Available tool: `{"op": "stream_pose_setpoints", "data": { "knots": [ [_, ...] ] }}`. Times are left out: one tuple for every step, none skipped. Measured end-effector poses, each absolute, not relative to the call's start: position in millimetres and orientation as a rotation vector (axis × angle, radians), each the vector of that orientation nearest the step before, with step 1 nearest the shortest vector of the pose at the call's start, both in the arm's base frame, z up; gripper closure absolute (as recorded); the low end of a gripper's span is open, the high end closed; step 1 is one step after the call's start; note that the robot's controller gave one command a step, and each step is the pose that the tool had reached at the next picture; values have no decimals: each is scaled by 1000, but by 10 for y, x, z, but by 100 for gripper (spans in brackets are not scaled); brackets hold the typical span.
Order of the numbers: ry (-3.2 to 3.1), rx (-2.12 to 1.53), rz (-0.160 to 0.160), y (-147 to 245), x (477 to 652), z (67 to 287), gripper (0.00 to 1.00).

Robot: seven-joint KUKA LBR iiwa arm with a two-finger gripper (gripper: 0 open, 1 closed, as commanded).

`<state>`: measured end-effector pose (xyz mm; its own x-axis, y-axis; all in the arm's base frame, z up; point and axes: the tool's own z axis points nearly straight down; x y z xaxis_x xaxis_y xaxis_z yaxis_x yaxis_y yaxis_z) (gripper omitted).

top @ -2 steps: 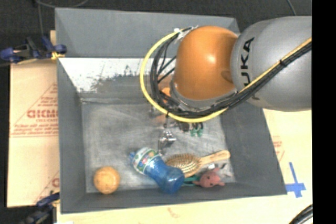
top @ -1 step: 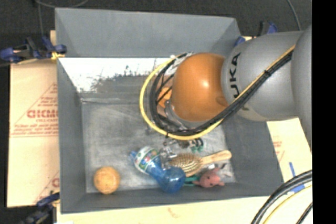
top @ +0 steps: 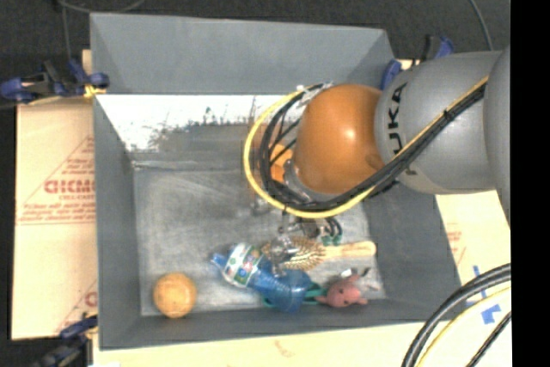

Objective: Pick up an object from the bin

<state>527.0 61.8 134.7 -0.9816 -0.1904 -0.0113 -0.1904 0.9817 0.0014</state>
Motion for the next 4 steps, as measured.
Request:
{"op": "stream_pose_setpoints", "data": {
  "knots": [
    [3123,-184,1,569,5272,1355,0],
    [3134,-209,-6,1061,5361,1269,0],
    [3076,-633,24,972,5197,832,100],
    [3076,-632,24,972,5197,832,100]
  ]
}}
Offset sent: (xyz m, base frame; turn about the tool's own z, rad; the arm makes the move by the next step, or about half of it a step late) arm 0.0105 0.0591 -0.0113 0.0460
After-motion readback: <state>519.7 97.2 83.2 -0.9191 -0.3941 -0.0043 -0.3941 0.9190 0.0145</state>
